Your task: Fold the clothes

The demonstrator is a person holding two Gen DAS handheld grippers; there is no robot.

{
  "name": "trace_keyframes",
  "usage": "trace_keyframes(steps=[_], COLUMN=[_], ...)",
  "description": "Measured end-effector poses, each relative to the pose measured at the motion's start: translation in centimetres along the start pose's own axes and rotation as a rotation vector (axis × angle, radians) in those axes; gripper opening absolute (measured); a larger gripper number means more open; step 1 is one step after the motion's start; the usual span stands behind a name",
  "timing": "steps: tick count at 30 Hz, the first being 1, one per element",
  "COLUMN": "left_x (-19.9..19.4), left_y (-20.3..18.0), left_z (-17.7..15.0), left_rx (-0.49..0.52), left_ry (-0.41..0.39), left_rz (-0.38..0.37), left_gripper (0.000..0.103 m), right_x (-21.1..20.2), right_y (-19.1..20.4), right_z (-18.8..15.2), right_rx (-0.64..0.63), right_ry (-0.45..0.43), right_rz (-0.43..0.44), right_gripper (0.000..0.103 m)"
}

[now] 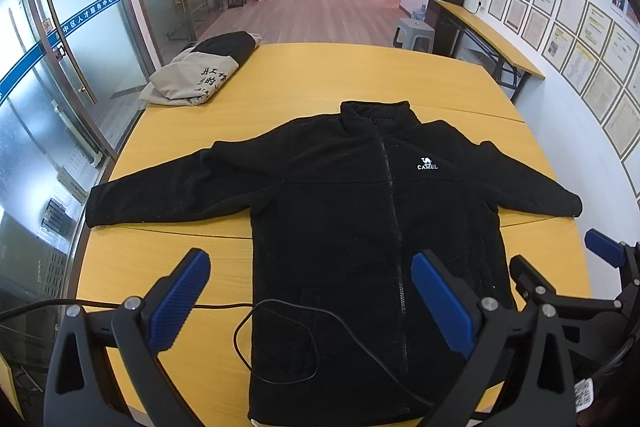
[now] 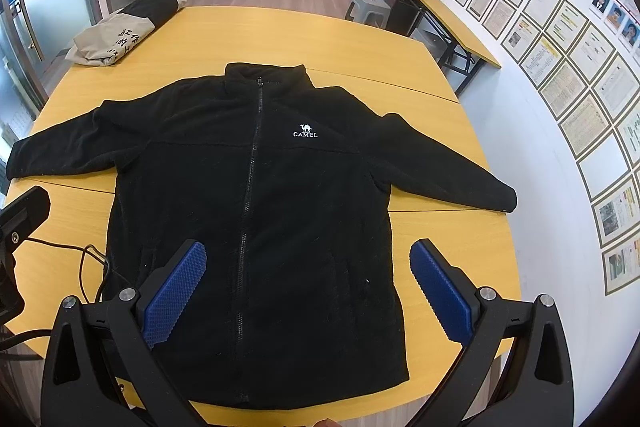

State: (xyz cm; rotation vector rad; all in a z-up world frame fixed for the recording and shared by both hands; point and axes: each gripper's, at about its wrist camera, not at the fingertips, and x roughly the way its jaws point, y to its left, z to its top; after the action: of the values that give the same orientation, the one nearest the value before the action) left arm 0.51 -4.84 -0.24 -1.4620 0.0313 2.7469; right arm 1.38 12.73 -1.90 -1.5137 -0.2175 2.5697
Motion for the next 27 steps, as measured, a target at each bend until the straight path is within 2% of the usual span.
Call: trace_keyframes(steps=[27], left_x=[0.8], left_y=[0.1], left_z=[0.1], left_rx=[0.033], left_ry=[0.007], left_rz=[0.013], left_gripper=[0.103], right_x=[-0.2], right_y=[1.5], right_z=[-0.3], right_rx=[-0.011], right_ry=[0.006], right_rz=[-0.012], right_gripper=[0.103])
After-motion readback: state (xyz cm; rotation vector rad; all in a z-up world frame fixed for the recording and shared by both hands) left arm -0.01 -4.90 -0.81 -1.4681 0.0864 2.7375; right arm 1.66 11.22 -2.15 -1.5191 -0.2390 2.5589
